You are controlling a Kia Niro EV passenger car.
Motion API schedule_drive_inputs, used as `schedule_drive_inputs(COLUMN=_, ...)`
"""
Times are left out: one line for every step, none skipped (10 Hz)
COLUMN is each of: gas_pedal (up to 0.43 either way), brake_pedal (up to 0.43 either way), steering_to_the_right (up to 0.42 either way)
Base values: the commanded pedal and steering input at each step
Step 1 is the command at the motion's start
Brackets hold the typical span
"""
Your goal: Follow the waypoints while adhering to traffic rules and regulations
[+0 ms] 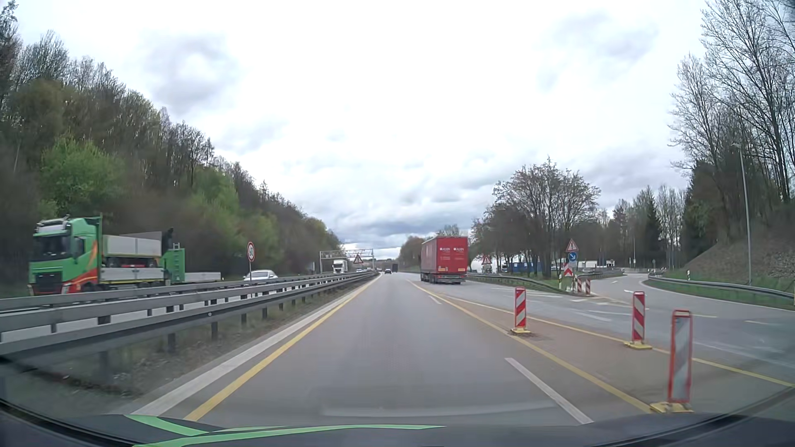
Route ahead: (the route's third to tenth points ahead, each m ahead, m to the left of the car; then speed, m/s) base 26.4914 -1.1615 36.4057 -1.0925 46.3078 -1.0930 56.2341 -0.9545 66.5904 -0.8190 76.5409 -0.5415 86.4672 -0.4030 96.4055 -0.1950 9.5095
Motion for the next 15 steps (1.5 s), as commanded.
schedule_drive_inputs(gas_pedal=0.197, brake_pedal=0.000, steering_to_the_right=-0.001)
schedule_drive_inputs(gas_pedal=0.197, brake_pedal=0.000, steering_to_the_right=-0.001)
schedule_drive_inputs(gas_pedal=0.197, brake_pedal=0.000, steering_to_the_right=-0.001)
schedule_drive_inputs(gas_pedal=0.197, brake_pedal=0.000, steering_to_the_right=-0.001)
schedule_drive_inputs(gas_pedal=0.197, brake_pedal=0.000, steering_to_the_right=-0.001)
schedule_drive_inputs(gas_pedal=0.197, brake_pedal=0.000, steering_to_the_right=-0.001)
schedule_drive_inputs(gas_pedal=0.197, brake_pedal=0.000, steering_to_the_right=-0.001)
schedule_drive_inputs(gas_pedal=0.197, brake_pedal=0.000, steering_to_the_right=-0.001)
schedule_drive_inputs(gas_pedal=0.197, brake_pedal=0.000, steering_to_the_right=-0.001)
schedule_drive_inputs(gas_pedal=0.197, brake_pedal=0.000, steering_to_the_right=-0.001)
schedule_drive_inputs(gas_pedal=0.197, brake_pedal=0.000, steering_to_the_right=-0.001)
schedule_drive_inputs(gas_pedal=0.197, brake_pedal=0.000, steering_to_the_right=-0.001)
schedule_drive_inputs(gas_pedal=0.197, brake_pedal=0.000, steering_to_the_right=-0.001)
schedule_drive_inputs(gas_pedal=0.197, brake_pedal=0.000, steering_to_the_right=-0.002)
schedule_drive_inputs(gas_pedal=0.197, brake_pedal=0.000, steering_to_the_right=-0.002)
